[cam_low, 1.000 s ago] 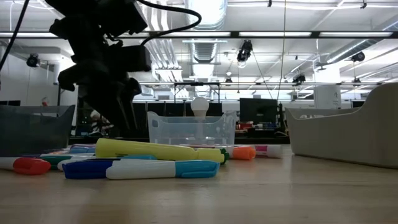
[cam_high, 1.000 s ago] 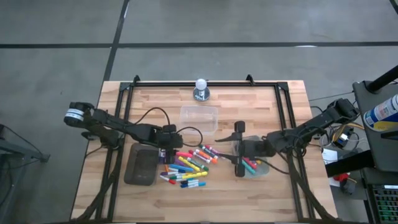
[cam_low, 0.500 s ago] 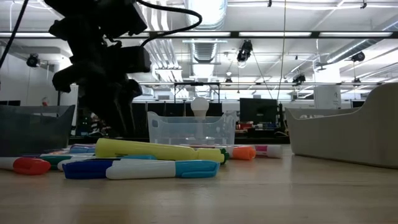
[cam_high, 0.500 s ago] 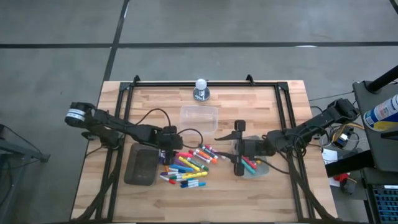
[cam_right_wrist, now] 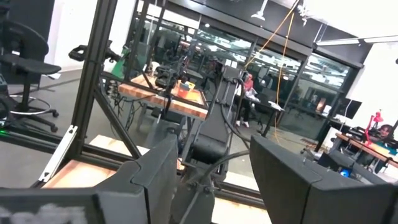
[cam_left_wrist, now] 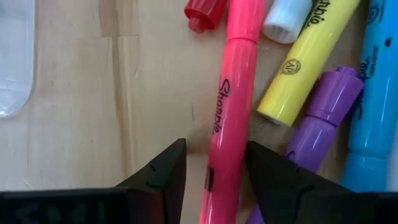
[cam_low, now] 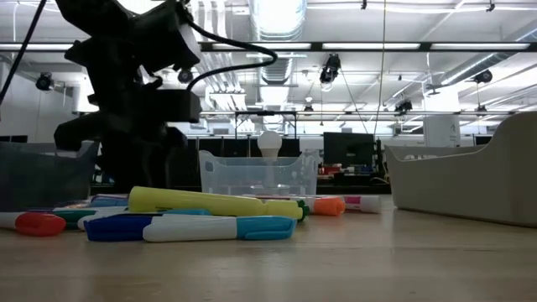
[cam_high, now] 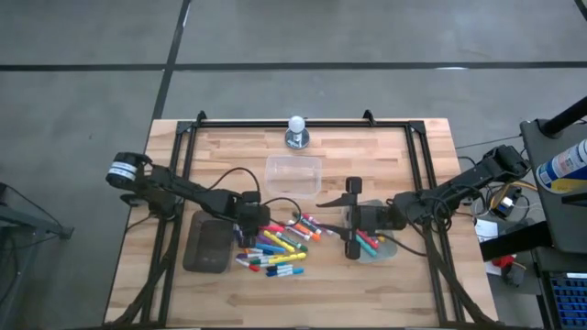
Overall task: Pick & Place Markers
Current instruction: Put the pink highlighter into the gray bin
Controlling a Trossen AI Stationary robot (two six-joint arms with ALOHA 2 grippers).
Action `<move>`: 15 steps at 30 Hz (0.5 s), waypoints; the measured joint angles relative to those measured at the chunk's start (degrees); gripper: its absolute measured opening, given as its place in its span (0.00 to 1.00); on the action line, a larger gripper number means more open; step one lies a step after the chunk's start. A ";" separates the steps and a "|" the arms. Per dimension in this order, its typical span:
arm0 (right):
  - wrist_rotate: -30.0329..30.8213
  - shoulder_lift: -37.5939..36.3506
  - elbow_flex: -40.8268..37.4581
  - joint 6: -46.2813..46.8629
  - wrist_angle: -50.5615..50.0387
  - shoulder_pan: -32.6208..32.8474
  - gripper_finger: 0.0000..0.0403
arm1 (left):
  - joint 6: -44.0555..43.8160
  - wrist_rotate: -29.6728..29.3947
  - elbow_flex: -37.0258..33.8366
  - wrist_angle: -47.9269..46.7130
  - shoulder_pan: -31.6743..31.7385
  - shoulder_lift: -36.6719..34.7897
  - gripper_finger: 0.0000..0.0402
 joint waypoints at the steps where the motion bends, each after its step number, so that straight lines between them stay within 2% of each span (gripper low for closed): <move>1: 0.00 0.00 0.00 0.02 0.00 0.00 0.48 | 0.20 -0.08 0.09 0.16 -0.02 0.56 0.40; 6: 0.00 0.00 -0.02 0.09 0.00 0.00 0.48 | 0.78 0.01 0.55 -0.04 -0.02 2.17 0.36; 13: 0.00 0.02 -0.02 0.20 0.02 0.00 0.48 | 1.95 -0.14 1.46 0.17 0.00 1.29 0.12; 15: 0.00 0.02 -0.02 0.22 0.02 0.00 0.48 | 2.50 -0.46 1.96 0.92 0.07 1.42 0.12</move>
